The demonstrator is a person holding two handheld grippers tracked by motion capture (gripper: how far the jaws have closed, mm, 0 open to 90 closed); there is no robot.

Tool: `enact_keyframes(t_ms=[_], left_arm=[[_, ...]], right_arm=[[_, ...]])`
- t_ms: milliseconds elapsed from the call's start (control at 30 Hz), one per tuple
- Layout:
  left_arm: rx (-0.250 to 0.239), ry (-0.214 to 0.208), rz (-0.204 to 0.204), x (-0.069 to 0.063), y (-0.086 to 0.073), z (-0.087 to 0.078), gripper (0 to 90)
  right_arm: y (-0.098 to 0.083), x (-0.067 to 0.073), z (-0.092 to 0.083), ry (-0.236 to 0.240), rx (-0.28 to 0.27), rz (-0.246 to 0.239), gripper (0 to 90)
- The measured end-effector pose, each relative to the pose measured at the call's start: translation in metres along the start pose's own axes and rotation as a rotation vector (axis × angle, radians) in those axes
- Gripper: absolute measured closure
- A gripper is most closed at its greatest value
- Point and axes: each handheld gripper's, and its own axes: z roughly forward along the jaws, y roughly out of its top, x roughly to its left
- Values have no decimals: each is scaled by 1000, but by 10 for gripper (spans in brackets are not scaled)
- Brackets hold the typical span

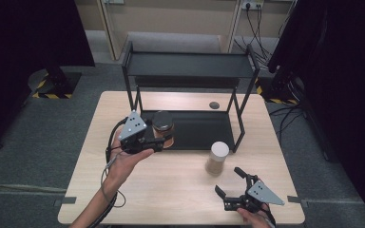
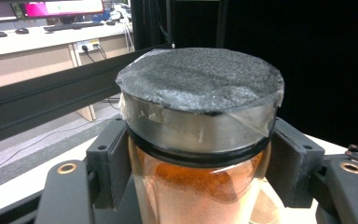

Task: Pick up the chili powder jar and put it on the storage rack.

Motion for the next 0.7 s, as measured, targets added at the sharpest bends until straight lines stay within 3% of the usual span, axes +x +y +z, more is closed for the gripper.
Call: enact_keyframes(t_ms=[467, 700], left_arm=[[0, 14, 9, 6, 32, 4, 317], [6, 10, -17, 16, 50, 9, 317]], right_arm=[[0, 0, 0, 1, 4, 3, 10], [0, -1, 0, 1, 2, 2, 10]])
